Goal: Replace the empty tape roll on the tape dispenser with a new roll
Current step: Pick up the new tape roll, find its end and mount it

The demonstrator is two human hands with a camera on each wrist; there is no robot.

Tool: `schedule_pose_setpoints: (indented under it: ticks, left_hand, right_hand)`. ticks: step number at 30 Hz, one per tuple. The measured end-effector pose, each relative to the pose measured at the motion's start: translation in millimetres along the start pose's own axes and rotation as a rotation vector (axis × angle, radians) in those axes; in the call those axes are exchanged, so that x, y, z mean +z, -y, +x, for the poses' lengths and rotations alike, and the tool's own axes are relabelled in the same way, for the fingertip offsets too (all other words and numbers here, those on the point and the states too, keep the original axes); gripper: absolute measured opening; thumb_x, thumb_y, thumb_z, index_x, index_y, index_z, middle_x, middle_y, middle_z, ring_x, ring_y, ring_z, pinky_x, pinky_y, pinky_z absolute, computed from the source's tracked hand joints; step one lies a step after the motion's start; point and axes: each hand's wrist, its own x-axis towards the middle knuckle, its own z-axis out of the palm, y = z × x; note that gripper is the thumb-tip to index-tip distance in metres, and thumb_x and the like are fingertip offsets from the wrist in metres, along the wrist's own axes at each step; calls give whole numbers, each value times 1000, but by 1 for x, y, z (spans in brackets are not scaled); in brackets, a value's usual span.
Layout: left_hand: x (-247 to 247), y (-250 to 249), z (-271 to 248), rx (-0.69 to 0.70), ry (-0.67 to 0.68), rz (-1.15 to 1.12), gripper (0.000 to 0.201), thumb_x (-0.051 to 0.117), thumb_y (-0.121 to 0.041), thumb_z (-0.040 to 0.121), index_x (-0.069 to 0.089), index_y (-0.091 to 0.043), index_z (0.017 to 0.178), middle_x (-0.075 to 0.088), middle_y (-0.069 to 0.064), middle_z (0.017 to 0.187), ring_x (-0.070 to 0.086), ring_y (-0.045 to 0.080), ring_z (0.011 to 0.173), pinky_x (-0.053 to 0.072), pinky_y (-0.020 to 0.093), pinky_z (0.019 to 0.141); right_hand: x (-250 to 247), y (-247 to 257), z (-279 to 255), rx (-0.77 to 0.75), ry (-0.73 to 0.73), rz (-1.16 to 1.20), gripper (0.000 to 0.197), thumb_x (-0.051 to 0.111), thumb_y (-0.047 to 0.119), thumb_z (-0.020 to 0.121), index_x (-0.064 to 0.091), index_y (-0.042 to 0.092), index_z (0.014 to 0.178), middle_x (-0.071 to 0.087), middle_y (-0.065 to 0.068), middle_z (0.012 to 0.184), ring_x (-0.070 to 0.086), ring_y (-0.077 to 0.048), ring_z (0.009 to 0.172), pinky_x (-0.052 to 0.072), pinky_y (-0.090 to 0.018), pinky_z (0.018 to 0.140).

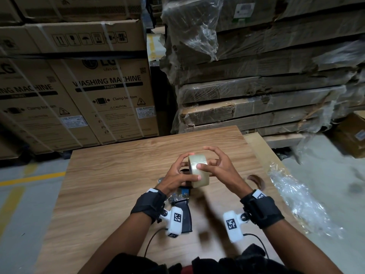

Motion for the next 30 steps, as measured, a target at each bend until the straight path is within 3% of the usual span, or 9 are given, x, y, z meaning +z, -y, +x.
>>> schedule_pose_setpoints:
  ticks: [3, 7, 12, 14, 16, 19, 24, 28, 30]
  left_hand:
    - [2, -1, -1, 30, -20, 46, 79, 86, 0, 69, 53, -37, 131, 54, 16, 136, 65, 27, 109, 57, 29, 63]
    - [9, -2, -5, 113, -19, 187, 90, 94, -13, 57, 50, -33, 133, 54, 18, 131, 65, 40, 109, 59, 57, 84]
    - [22, 3, -10, 151, -39, 203, 84, 92, -3, 63, 50, -28, 131, 58, 19, 123, 69, 32, 99, 60, 48, 84]
    - [21, 5, -10, 147, -68, 176, 85, 92, -1, 61, 51, -28, 131, 58, 18, 125, 69, 26, 99, 61, 42, 84]
    - [18, 2, -10, 132, -71, 187, 89, 95, -8, 57, 51, -33, 131, 55, 16, 130, 67, 32, 106, 60, 49, 87]
    - [15, -3, -10, 144, 0, 240, 88, 93, 0, 59, 49, -29, 130, 52, 15, 130, 67, 26, 101, 60, 50, 81]
    - [26, 5, -9, 208, -6, 322, 87, 95, -9, 60, 46, -29, 129, 49, 11, 129, 65, 27, 102, 61, 36, 73]
    - [19, 4, 0, 165, -71, 284, 85, 95, -11, 55, 51, -37, 123, 50, 7, 129, 65, 32, 107, 61, 31, 73]
    - [13, 2, 4, 121, -97, 270, 82, 94, -11, 53, 53, -37, 119, 54, 8, 126, 64, 34, 110, 61, 35, 76]
  right_hand:
    - [11, -4, -2, -15, -118, 65, 48, 84, 14, 82, 57, 21, 122, 67, -21, 73, 69, -24, 71, 55, -35, 68]
    - [27, -9, -4, -11, -303, 70, 29, 79, 28, 88, 59, 20, 108, 76, -25, 84, 69, -30, 66, 54, -41, 64]
    - [32, -7, -1, 15, -404, 48, 19, 76, 29, 90, 64, 17, 98, 77, -21, 90, 74, -37, 74, 60, -52, 69]
    - [28, -2, -2, 49, -360, 34, 30, 77, 43, 87, 66, 17, 97, 77, -22, 91, 72, -28, 73, 60, -47, 70]
    - [22, 3, -5, 84, -283, 36, 35, 68, 48, 93, 65, 14, 102, 76, -11, 90, 69, -21, 74, 57, -37, 66]
    - [15, 1, -8, 116, -261, 48, 17, 64, 21, 97, 62, 8, 108, 71, -7, 88, 65, -20, 71, 51, -25, 55]
    - [19, -5, -7, 87, -373, 49, 28, 72, 30, 93, 65, 6, 105, 76, -14, 93, 71, -22, 72, 57, -34, 60]
    - [12, -3, -9, 164, -249, 120, 46, 59, 55, 96, 59, 15, 119, 76, -11, 103, 72, -21, 85, 57, -32, 67]
    - [7, -8, -9, 208, -179, 175, 52, 66, 38, 85, 53, 20, 132, 74, -16, 113, 70, -26, 94, 55, -40, 78]
